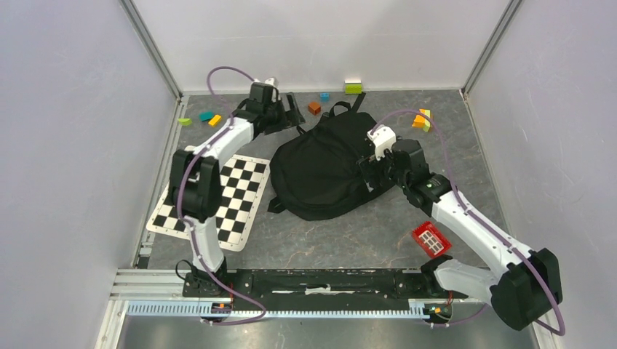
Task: Pack the student bag
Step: Zip the student bag at the center of the board, then reset both arms
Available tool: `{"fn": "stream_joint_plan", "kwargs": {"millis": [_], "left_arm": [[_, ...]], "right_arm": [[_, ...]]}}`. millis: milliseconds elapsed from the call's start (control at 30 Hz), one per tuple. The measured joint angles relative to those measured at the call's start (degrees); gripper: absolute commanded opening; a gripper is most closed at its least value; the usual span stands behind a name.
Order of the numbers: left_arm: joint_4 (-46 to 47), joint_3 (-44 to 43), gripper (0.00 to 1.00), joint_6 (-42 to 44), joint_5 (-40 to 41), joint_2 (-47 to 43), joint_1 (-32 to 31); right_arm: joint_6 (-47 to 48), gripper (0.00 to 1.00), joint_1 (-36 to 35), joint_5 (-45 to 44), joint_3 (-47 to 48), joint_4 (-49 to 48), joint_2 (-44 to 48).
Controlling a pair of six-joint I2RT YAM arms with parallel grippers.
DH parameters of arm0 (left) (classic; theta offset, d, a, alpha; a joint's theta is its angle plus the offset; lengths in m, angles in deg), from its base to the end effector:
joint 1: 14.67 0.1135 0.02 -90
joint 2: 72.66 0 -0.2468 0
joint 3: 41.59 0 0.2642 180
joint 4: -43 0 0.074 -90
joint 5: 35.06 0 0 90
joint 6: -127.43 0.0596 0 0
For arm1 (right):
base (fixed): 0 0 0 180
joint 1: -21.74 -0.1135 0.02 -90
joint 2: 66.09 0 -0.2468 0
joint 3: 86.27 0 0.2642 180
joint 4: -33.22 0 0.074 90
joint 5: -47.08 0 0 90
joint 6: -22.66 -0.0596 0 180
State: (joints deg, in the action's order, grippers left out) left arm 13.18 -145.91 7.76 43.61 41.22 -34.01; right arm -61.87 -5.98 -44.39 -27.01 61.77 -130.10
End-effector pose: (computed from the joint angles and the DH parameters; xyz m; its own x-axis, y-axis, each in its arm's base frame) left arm 0.4517 -0.1709 0.2113 -0.7518 -0.2505 -0.6099 0.1103 0.8642 -0.4909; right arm 0.2546 0.1320 0.2401 -0.4413 -0.3395 -0.8307 -0.4903 0.8665 -0.0937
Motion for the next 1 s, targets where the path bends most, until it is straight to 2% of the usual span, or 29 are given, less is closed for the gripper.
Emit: {"fn": "stream_joint_plan", "kwargs": {"millis": [233, 467, 667, 800, 1000], "left_arm": [[3.3, 13.4, 1.0, 2.0, 9.7, -17.4, 1.1], [5.5, 27.9, 1.0, 3.9, 21.7, -41.5, 0.5], [2.1, 35.8, 1.0, 4.5, 32.8, -59.8, 0.5], [-1.1, 38.1, 1.0, 4.6, 36.8, -65.8, 0.5], [-5.0, 39.1, 1.0, 5.4, 39.8, -67.1, 0.5]], "right_arm": [[-1.5, 0.98, 1.6, -6.0, 2.3, -0.4, 1.9], [-2.3, 0.98, 9.7, -12.2, 2.7, -3.2, 5.5], [-3.9, 0.98, 14.4, -17.5, -4.8, -12.5, 14.1], [-4.2, 0.98, 14.4, -20.3, -12.1, -18.4, 18.5], [-4.3, 0.98, 14.4, -22.1, -16.8, -22.6, 21.2]]}}
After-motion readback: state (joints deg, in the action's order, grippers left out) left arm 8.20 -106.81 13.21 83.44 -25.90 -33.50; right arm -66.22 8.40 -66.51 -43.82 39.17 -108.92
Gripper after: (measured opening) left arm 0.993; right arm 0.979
